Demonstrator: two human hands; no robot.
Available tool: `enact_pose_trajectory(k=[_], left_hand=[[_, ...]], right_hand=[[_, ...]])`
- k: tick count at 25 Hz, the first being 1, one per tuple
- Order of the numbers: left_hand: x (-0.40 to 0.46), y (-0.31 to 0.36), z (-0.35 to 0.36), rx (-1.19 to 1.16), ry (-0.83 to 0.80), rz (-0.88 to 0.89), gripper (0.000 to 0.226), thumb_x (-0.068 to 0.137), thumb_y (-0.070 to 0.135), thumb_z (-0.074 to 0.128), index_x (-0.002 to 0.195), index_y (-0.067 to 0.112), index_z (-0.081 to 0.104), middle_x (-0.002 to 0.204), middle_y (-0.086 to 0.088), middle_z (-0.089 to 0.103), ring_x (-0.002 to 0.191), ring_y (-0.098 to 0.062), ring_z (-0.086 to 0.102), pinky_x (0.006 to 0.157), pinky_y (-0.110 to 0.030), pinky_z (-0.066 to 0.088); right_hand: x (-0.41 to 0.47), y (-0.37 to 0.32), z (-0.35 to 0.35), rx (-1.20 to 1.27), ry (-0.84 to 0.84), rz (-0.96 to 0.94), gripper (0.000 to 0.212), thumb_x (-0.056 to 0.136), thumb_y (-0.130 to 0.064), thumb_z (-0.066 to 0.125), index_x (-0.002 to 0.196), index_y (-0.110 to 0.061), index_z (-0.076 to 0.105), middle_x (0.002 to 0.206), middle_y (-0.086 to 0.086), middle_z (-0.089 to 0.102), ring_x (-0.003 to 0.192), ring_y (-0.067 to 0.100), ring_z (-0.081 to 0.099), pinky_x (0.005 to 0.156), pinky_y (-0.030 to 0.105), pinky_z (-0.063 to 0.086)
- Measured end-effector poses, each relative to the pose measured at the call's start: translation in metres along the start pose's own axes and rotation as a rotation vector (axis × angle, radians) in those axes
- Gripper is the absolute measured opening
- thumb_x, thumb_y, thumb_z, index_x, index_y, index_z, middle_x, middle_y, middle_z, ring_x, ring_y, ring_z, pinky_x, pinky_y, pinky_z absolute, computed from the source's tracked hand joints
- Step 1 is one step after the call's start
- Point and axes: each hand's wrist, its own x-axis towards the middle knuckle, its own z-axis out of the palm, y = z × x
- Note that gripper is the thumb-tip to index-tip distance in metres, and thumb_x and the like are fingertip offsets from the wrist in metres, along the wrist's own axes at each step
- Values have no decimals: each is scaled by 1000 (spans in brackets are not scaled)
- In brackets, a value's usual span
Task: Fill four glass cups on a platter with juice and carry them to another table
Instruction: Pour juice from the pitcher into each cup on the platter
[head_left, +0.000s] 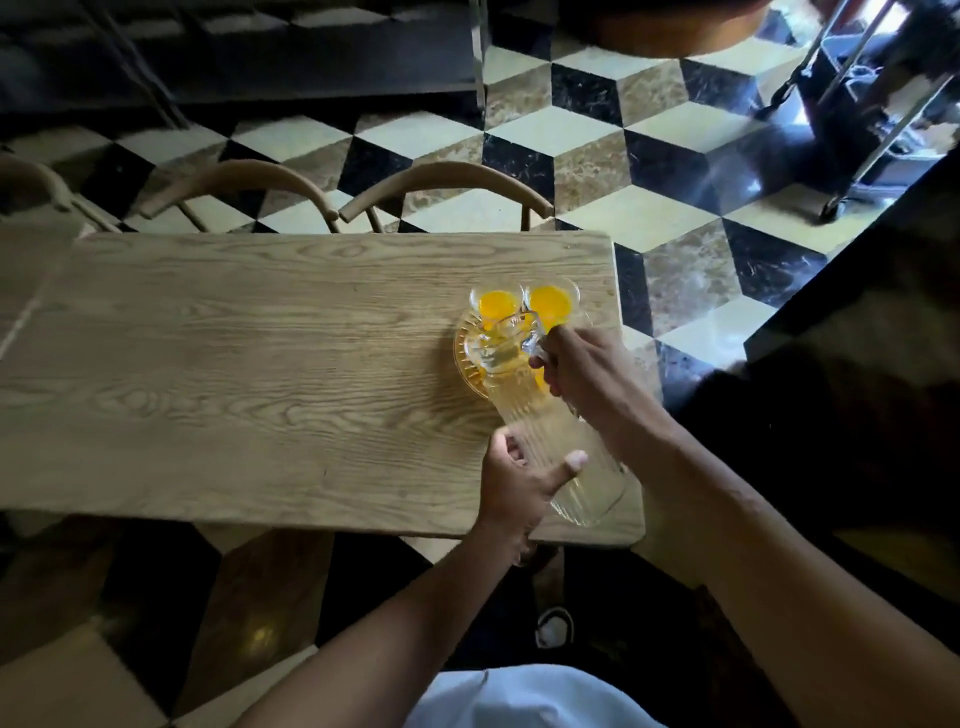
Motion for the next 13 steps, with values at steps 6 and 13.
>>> enact_pose_trajectory(k=[6,13], left_hand=[[8,-2,-80,18,-36,-39,66,54,16,96,111,17,63,101,3,77,89,-1,74,78,-16,55],[68,22,-173,166,-201,-29,64,64,-1,95,115,20,63,116,-1,74,110,-12,71,93,-18,56]], right_hand=[[-19,0,44,-92,-130,-46,39,79,-33,55,63,2,61,54,2,55,52,16,45,55,33,36],[9,-11,104,-55,-197,-95,36,82,-29,58,68,3,68,66,14,73,57,19,58,57,48,53]])
